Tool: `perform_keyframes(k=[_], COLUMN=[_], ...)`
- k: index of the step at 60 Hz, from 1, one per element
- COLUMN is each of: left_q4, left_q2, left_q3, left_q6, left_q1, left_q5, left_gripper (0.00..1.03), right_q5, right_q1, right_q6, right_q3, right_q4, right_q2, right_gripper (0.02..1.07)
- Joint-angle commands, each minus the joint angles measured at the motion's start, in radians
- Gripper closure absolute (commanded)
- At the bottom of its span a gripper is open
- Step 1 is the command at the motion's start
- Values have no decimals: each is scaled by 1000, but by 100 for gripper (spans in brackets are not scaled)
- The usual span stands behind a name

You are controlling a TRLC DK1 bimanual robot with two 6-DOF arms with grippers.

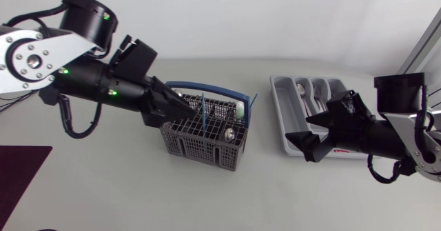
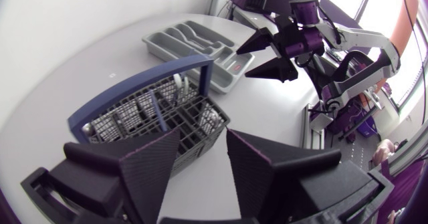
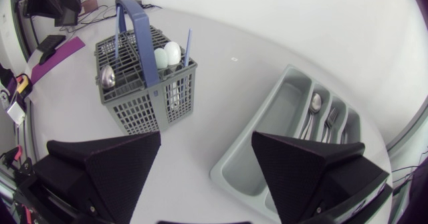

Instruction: Unload the cutlery basket into the drawer organizer.

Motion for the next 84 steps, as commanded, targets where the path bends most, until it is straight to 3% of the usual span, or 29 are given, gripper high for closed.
perform_keyframes(k=[1, 11, 21, 27, 40, 54, 61, 71, 84], left_q4=[-10, -8, -8, 0, 86, 127, 142, 161, 167], left_q2=[66, 167, 176, 132, 113, 173, 194, 248, 280], left_q3=[55, 118, 126, 98, 72, 66, 63, 81, 95], left_q6=[-40, -54, -60, -64, -195, -238, -244, -253, -259], left_q1=[-65, -143, -157, -152, -163, -172, -186, -204, -223], left_q5=[12, 9, -49, -126, -345, -488, -513, -520, -565], left_gripper=[34, 34, 34, 34, 34, 35, 36, 45, 72], right_q5=[-25, -59, -85, -100, -126, -142, -146, -148, -146], right_q1=[-16, -25, -36, -39, -53, -57, -57, -45, -44], right_q6=[-12, -14, -20, -25, -26, -28, -28, -23, -22], right_q3=[-43, -82, -115, -140, -152, -163, -163, -163, -168], right_q4=[-27, -65, -90, -91, -91, -119, -130, -130, -130], right_q2=[-37, -112, -171, -197, -221, -261, -272, -273, -275], right_gripper=[6, 6, 6, 6, 6, 6, 6, 6, 6])
